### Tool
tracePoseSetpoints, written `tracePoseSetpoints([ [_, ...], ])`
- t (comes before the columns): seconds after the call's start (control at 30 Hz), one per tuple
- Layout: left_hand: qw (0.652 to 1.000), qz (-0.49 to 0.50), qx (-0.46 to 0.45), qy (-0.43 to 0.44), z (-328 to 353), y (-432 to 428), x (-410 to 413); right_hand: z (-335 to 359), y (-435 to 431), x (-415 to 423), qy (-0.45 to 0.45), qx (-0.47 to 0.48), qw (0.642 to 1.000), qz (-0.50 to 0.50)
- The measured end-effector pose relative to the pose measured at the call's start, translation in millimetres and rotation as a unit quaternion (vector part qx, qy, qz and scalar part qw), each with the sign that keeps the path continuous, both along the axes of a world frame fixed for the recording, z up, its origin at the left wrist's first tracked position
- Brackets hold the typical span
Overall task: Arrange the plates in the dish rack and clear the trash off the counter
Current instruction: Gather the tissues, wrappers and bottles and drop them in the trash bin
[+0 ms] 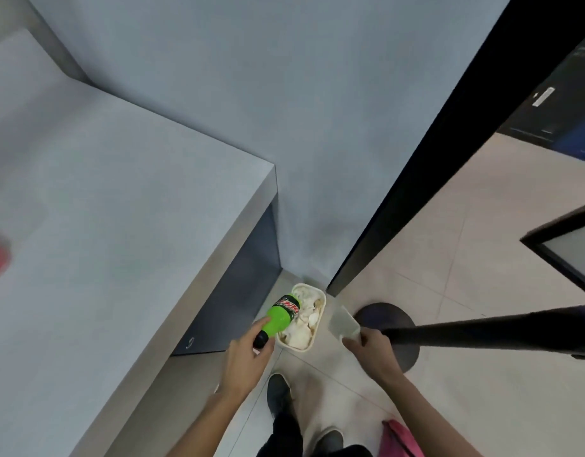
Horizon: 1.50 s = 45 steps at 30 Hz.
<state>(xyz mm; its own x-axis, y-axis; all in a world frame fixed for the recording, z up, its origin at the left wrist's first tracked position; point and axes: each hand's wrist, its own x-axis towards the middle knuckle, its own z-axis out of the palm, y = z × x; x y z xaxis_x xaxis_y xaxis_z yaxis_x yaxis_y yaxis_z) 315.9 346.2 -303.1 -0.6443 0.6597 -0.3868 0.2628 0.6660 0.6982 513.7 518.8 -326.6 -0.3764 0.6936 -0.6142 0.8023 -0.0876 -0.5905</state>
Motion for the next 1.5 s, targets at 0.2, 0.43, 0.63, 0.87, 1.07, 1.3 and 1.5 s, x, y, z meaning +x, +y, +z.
tracePoseSetpoints([
  [0.2, 0.998, 0.058, -0.023, -0.026, -104, 21, -7, -74, -11, -1, -0.045, -0.012, 0.999, 0.024],
  [0.43, 0.996, 0.076, -0.001, -0.036, -272, 50, 6, -217, 16, -26, -0.067, 0.038, 0.979, 0.188],
  [0.63, 0.999, 0.049, -0.005, -0.012, -423, 53, 23, -351, 47, -48, -0.098, 0.164, 0.896, 0.401],
  [0.87, 0.995, -0.058, -0.030, 0.069, -482, 51, 22, -419, 71, -84, -0.157, 0.283, 0.813, 0.485],
  [1.07, 0.958, -0.228, -0.052, 0.168, -503, 73, 10, -456, 59, -95, -0.210, 0.260, 0.778, 0.532],
  [1.3, 0.949, -0.252, -0.139, 0.127, -544, 81, 16, -490, 56, -102, -0.236, 0.259, 0.770, 0.534],
  [1.5, 0.948, -0.253, -0.169, 0.087, -530, 89, 10, -493, 60, -105, -0.235, 0.248, 0.770, 0.538],
])
